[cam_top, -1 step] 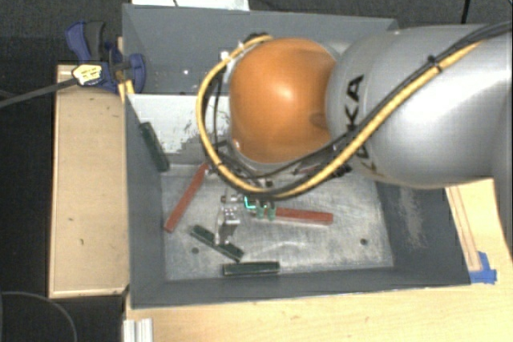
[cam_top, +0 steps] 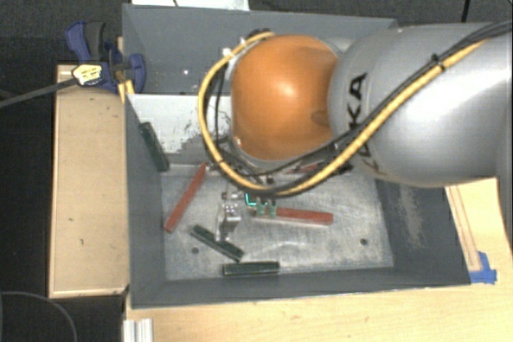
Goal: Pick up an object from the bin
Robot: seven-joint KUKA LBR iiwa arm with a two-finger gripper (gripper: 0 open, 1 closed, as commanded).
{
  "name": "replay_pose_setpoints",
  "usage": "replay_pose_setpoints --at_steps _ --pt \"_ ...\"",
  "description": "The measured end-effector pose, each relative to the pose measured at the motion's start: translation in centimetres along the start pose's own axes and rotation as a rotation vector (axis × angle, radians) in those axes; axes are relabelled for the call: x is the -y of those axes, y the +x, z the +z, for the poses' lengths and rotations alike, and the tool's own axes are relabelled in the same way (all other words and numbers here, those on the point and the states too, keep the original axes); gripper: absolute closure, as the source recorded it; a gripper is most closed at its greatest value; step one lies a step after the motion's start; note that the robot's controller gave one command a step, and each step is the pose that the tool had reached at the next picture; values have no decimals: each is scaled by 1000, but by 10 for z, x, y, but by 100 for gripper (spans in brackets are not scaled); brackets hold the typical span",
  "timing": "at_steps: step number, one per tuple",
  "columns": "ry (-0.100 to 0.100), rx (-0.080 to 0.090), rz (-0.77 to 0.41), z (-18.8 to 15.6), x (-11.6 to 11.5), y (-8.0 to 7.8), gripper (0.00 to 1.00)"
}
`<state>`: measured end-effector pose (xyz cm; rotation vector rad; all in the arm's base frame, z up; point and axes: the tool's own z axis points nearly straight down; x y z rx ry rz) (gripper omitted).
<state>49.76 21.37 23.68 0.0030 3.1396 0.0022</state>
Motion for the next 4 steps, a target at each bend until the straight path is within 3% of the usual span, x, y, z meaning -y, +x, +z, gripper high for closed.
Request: replay_pose_setpoints --at_steps 1,2,3,4 --pt "-2 6 35 52 15 1 0" --pt "0 2 9 120 13 8 0" --pt "-5 15 68 162 54 -45 100" --pt "-5 14 70 162 54 -45 100"
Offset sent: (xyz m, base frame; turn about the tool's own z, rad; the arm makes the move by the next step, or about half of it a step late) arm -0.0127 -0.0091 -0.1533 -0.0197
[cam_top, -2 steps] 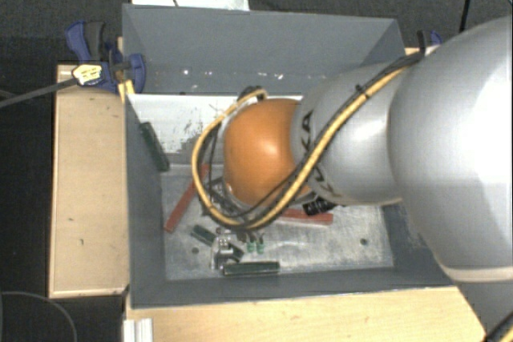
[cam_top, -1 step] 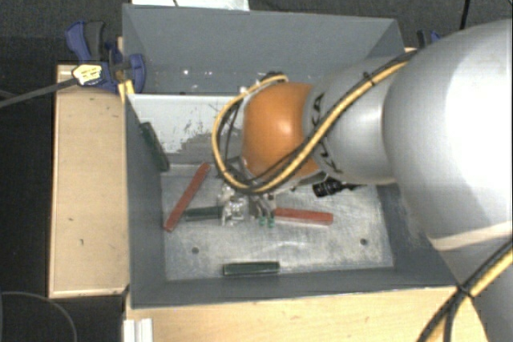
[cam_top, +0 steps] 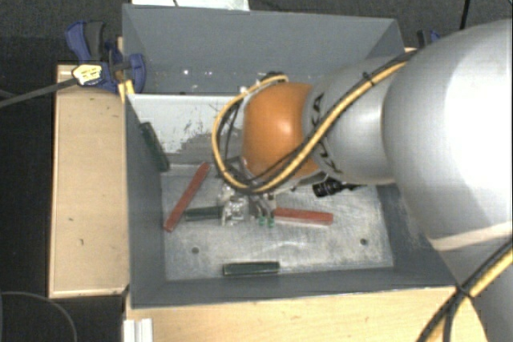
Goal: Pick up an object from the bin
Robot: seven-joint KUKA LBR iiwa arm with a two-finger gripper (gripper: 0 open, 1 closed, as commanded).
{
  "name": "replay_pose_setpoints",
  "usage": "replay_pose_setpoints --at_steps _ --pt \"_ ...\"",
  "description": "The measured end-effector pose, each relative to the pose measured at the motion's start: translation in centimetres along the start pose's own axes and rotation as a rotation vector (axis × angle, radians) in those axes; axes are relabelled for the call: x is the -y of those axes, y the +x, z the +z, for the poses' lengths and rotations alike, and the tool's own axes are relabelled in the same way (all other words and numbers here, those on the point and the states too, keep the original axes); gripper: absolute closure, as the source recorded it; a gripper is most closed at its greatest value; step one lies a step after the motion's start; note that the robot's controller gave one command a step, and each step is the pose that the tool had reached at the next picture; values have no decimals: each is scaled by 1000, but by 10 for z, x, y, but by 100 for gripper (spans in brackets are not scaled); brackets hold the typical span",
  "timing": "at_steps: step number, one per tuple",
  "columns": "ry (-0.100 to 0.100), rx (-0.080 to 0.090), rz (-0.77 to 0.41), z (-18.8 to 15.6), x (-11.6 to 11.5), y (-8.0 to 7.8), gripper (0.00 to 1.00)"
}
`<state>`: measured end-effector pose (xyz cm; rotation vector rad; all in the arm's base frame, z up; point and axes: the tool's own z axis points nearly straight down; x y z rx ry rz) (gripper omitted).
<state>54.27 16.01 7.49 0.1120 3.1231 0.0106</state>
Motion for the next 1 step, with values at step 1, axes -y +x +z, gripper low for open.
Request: replay_pose_setpoints --at_steps 1 --pt "1 -2 -2 -1 0 1 100"
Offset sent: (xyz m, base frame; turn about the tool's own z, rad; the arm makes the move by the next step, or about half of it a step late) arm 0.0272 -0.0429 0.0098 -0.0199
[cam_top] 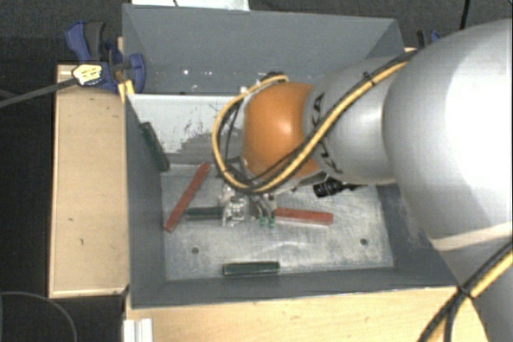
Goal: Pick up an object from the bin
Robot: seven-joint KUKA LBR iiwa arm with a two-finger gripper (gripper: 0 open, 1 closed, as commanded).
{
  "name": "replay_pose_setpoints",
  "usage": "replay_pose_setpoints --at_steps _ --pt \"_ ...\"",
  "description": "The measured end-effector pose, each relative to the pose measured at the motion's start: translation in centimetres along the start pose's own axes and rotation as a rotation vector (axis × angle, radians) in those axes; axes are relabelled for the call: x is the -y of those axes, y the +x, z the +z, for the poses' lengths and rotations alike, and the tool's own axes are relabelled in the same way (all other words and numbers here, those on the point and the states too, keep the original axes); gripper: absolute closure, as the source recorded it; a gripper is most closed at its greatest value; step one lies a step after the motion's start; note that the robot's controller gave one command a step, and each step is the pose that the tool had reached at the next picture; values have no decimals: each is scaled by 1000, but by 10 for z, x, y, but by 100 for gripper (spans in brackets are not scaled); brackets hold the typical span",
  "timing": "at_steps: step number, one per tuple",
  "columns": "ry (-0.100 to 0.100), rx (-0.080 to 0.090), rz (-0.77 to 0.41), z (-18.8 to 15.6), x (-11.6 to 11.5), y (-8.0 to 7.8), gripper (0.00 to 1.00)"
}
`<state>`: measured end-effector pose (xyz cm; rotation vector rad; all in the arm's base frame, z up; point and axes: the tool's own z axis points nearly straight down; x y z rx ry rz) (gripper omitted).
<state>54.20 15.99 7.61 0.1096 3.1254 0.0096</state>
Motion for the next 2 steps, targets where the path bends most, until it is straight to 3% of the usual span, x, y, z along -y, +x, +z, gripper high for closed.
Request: replay_pose_setpoints --at_steps 1,2 --pt "3 -5 -17 -33 23 -20 100" --pt "3 -8 -268 -172 28 -2 100"
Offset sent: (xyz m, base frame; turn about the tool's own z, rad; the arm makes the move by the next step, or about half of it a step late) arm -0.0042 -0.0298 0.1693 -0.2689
